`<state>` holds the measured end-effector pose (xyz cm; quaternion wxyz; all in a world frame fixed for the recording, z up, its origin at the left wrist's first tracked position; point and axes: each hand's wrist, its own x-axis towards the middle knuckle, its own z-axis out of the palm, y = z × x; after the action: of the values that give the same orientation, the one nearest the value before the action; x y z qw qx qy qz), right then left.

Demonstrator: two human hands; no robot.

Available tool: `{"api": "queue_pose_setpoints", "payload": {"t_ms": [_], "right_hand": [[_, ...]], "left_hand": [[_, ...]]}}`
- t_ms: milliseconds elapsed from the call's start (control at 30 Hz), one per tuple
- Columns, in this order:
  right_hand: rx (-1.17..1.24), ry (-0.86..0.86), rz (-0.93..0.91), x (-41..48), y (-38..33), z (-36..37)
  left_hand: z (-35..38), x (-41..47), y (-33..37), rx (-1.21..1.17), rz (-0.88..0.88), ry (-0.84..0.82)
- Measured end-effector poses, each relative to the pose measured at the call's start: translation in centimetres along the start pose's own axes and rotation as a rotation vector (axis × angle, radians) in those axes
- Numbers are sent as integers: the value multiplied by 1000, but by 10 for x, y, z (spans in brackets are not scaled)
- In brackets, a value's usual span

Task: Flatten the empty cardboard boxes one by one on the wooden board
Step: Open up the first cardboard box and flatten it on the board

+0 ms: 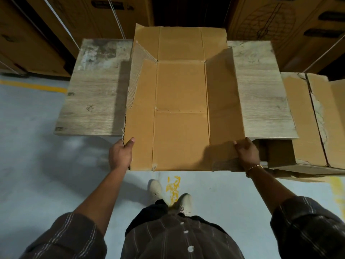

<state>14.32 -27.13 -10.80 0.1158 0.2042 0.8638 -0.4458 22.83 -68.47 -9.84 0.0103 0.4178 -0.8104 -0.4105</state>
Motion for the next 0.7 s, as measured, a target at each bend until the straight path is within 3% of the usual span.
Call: {"api": "queue_pose_setpoints", "payload": {"t_ms": [167, 300, 500, 700], "right_hand": [[30, 81, -76, -13, -13, -7], [81, 44, -152, -23, -35, -16], [82, -31, -316, -49, -86, 7], [193, -146, -416, -80, -147, 76]], "left_hand": [[-17, -19, 18, 14, 136, 92], [-50, -24, 26, -42, 199, 155], [-111, -29, 11, -145, 171, 242], [-200, -16, -35, -189, 158, 354]]}}
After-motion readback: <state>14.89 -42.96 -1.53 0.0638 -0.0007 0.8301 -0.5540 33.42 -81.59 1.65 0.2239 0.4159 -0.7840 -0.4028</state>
